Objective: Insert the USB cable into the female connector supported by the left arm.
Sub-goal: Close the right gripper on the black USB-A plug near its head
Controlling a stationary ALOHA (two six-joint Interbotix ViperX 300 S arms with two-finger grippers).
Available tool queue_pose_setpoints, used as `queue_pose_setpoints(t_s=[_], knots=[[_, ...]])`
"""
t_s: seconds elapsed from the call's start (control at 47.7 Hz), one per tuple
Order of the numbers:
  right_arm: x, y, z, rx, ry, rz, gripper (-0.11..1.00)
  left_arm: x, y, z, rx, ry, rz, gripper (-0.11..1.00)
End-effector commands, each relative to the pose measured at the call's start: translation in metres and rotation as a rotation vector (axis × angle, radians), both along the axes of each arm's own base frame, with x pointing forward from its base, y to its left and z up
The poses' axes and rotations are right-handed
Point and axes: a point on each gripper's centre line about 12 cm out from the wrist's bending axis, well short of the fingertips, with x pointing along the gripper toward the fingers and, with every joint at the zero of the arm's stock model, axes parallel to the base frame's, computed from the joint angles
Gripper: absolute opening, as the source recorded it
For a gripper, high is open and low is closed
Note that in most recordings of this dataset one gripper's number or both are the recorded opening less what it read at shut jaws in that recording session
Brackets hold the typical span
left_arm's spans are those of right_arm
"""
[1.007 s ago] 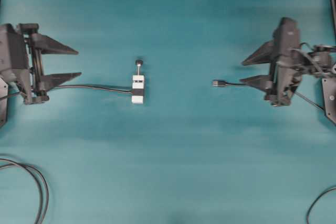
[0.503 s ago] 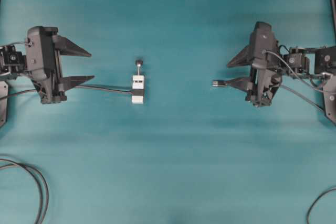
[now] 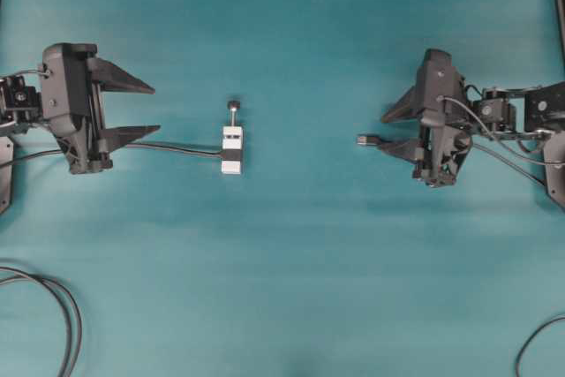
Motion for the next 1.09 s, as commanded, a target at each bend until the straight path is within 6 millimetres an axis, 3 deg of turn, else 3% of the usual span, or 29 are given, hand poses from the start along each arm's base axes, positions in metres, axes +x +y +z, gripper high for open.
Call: queue_pose_setpoints(t_s=[0.0, 0.776, 1.069], knots=[[0.009, 0.001, 0.006, -0.009, -0.033, 0.014, 0.62, 0.003, 0.002, 0.004, 0.008, -0.020, 0.005, 0.78], [0.016, 0.004, -0.006, -0.002, 0.005, 0.032, 0.60, -0.004, 0.001, -0.002, 0.004, 0.001, 0.004, 0.78], [0.010, 0.006, -0.010, 0.003, 0.031, 0.036, 0.48, -0.004, 0.001, -0.002, 0.005, 0.001, 0.003, 0.78]])
